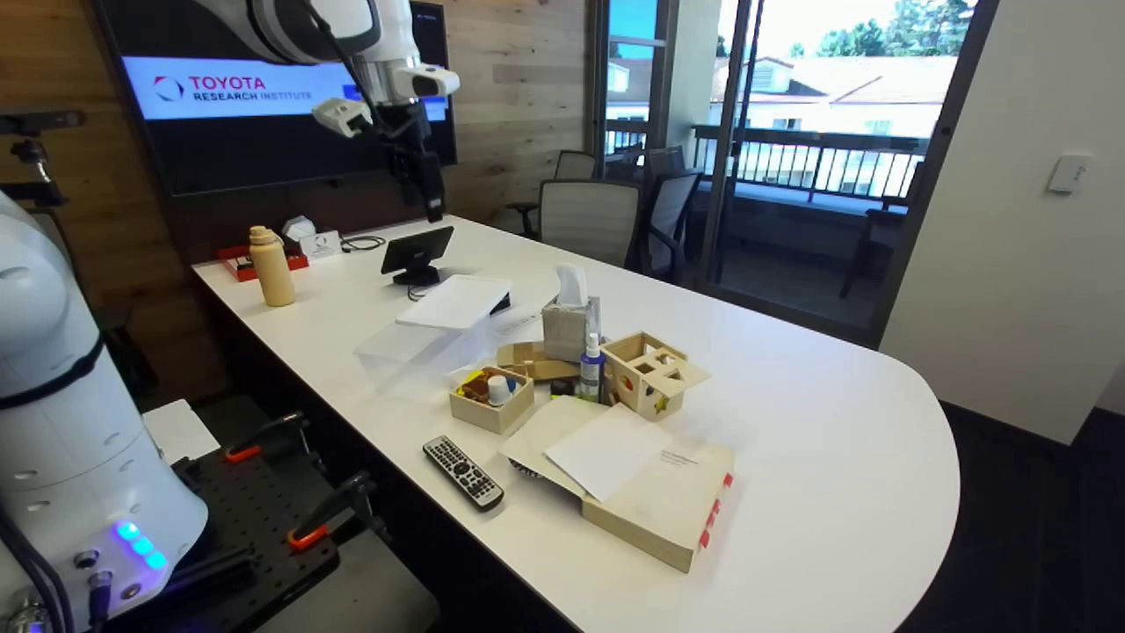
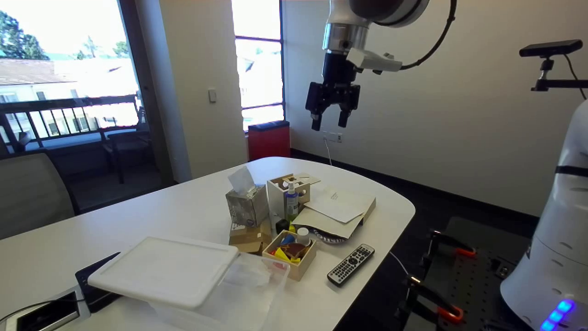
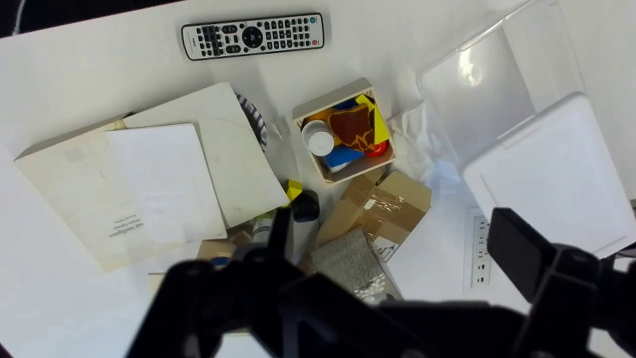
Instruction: Press the button on the remote
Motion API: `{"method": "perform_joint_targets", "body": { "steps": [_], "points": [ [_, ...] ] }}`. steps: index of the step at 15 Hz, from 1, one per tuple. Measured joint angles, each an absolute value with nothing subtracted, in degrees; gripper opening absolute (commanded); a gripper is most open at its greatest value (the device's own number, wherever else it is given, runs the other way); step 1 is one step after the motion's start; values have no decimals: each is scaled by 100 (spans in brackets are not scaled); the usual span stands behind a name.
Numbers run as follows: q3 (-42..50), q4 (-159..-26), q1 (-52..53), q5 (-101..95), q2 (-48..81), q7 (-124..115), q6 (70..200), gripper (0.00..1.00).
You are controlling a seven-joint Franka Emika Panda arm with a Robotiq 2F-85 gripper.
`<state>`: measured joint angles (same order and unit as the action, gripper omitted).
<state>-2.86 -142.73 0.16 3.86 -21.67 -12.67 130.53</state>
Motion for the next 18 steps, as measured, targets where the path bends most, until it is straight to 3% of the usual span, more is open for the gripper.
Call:
{"method": "perform_joint_targets", "body": {
  "steps": [1,2,12,18],
  "points": [
    [-228,-14475,-54,386,-2138,-1331,13335,100],
    [-166,-14673,-131,386,-2101,-1401,13595,78],
    [354,-15453,-625,677,-685,-1606,15499,3],
    [337,-15308,-594,1517,624,-1332,16225,0]
  ]
}}
